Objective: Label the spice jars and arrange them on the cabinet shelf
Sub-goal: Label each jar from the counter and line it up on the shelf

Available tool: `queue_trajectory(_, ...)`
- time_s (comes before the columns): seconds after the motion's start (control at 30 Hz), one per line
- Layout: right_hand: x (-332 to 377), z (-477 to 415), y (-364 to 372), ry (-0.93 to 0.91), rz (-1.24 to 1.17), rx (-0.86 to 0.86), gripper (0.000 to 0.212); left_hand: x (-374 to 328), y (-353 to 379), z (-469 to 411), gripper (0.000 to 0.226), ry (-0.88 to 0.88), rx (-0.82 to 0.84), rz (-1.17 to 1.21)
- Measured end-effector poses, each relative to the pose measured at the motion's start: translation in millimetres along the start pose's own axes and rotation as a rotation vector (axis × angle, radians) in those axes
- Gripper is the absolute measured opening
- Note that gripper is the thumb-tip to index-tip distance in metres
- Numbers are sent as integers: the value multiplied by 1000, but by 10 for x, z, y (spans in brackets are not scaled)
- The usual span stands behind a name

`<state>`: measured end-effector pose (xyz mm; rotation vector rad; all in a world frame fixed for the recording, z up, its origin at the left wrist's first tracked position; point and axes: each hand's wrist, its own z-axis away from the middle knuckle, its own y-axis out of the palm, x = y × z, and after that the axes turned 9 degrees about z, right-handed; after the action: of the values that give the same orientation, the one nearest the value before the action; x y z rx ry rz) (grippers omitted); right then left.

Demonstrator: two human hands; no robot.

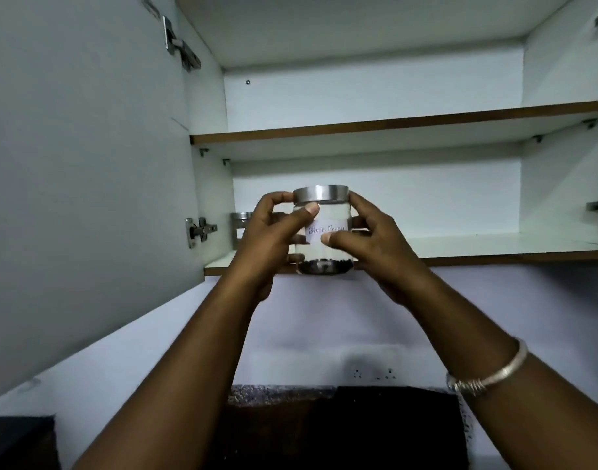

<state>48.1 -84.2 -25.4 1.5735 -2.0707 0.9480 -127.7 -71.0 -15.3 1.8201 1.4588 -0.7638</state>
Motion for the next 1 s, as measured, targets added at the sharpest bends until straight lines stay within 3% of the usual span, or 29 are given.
queue_trajectory(0.13,-110,-694,164,17,89,-17,56,17,-177,-623,38,-10,-27,-85)
queue_trajectory(0.33,-800,-1466,496,211,148,67,59,557,-386,-1363,35,-143,-55,-173)
queue_trajectory(0.5,-1347,-1921,724,337,357,115,68,1073,-449,-1819,10,-260,-131,-223)
queue_trajectory(0.63,-1579,-2306,830,417,428,173,78,1289,-530,-2229,17,-368,-188,-279)
queue_trajectory(0.77,-1808,-2524,937,413,618,192,68,1431,-569,-2436,34,-482,-128,-322)
queue_trajectory(0.9,-1998,-2657,1069,397,812,209,58,1633,-528,-2452,20,-545,-166,-269)
queue_trajectory(1.0,-2124,-2706,1123,441,771,191,59,1809,-516,-2431,19,-522,-222,-201)
